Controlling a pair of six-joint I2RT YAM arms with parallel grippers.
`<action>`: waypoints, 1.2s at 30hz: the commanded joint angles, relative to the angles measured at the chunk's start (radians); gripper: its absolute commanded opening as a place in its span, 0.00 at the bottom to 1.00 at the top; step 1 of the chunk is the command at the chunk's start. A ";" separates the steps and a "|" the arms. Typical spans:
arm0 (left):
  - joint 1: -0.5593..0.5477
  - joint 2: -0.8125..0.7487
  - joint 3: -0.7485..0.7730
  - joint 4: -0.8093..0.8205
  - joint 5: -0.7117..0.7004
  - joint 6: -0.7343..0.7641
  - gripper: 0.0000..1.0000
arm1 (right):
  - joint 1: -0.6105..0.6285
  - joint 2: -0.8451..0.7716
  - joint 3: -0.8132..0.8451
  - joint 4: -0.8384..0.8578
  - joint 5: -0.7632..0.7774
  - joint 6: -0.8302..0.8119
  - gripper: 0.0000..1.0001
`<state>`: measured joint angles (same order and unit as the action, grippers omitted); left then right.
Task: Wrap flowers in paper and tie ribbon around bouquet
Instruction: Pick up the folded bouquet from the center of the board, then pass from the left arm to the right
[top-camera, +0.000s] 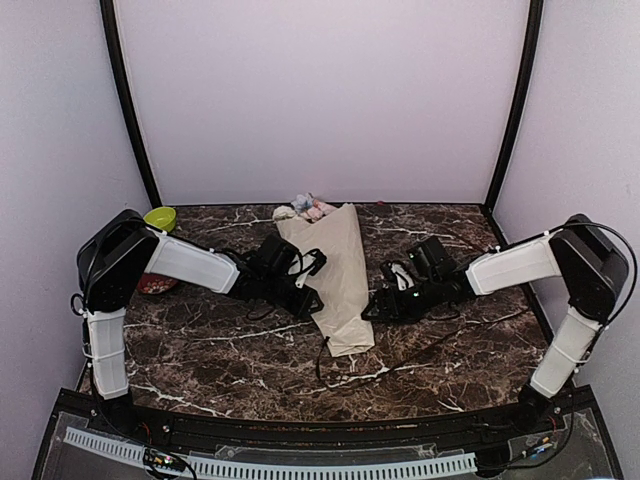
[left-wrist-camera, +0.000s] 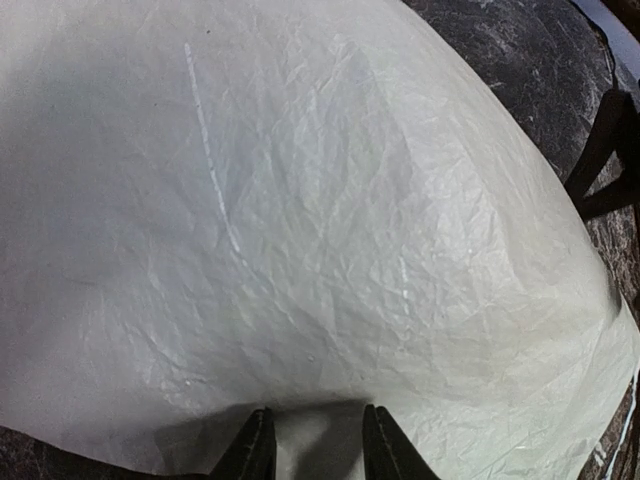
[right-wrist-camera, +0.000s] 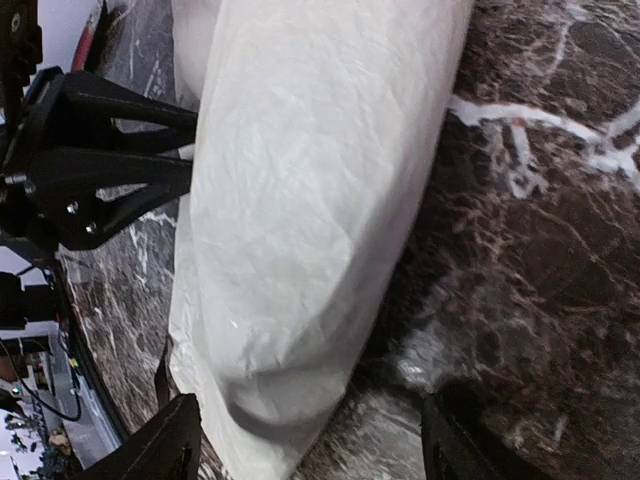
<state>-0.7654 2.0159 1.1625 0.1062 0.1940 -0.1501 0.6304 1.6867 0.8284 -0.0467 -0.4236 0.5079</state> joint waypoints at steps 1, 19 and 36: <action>0.012 0.037 -0.021 -0.094 -0.036 0.003 0.32 | 0.008 0.080 -0.037 0.213 -0.210 0.151 0.76; 0.014 0.040 -0.033 -0.087 -0.034 -0.003 0.31 | 0.035 0.234 -0.020 0.431 -0.326 0.309 0.22; -0.017 -0.367 -0.155 -0.194 0.102 0.141 0.53 | 0.028 0.175 0.002 0.311 -0.279 0.278 0.00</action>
<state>-0.7685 1.7630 1.0340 0.0486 0.2390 -0.0563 0.6548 1.8954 0.8059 0.3218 -0.7204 0.8173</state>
